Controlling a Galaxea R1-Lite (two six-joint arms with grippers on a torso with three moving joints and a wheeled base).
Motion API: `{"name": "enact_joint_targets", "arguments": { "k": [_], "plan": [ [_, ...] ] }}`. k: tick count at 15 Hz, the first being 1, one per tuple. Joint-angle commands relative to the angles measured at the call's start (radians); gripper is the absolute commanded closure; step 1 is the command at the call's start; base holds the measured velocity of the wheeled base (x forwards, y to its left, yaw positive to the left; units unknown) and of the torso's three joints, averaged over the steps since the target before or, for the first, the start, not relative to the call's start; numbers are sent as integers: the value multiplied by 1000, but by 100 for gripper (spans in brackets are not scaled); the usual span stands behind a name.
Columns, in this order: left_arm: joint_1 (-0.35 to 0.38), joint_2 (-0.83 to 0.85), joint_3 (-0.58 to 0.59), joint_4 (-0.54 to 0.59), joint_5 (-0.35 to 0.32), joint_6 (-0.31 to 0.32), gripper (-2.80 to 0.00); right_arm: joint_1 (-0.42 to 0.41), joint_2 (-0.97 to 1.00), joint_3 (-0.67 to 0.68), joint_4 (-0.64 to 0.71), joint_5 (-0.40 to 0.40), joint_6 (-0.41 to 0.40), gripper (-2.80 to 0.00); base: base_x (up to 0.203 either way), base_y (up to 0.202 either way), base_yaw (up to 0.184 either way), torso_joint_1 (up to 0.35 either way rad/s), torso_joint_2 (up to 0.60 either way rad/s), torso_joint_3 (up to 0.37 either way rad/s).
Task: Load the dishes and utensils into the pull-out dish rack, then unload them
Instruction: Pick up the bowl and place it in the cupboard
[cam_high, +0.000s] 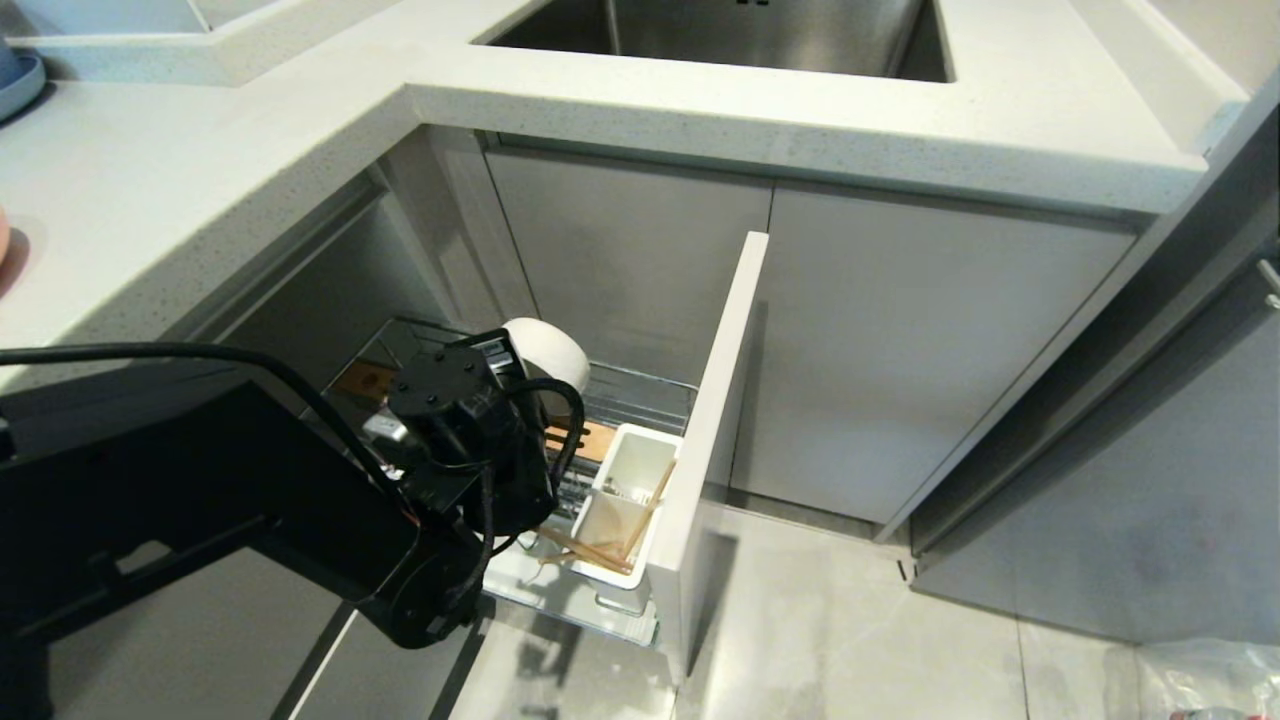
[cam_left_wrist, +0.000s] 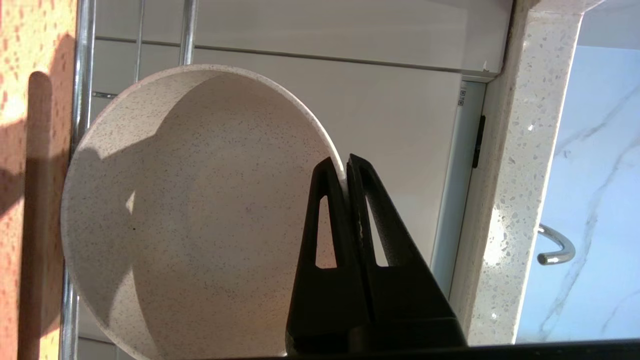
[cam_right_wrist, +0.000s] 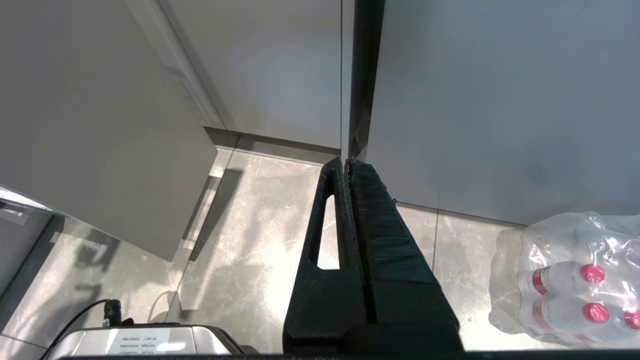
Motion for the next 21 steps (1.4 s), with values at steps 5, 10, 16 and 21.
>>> {"name": "enact_joint_targets", "arguments": {
  "k": [5,10,16,21],
  "plan": [
    [-3,4,20,-8,7,-23,0,0,0,2,0,0,1,0,0,0,0,0,0,0],
    [-4,-1,32,-8,11,-32,0,0,0,2,0,0,1,0,0,0,0,0,0,0],
    [-26,-90,38,-8,33,-15,0,0,0,2,0,0,1,0,0,0,0,0,0,0],
    [-26,-61,-64,31,107,78,0,0,0,2,0,0,1,0,0,0,0,0,0,0]
  ]
}}
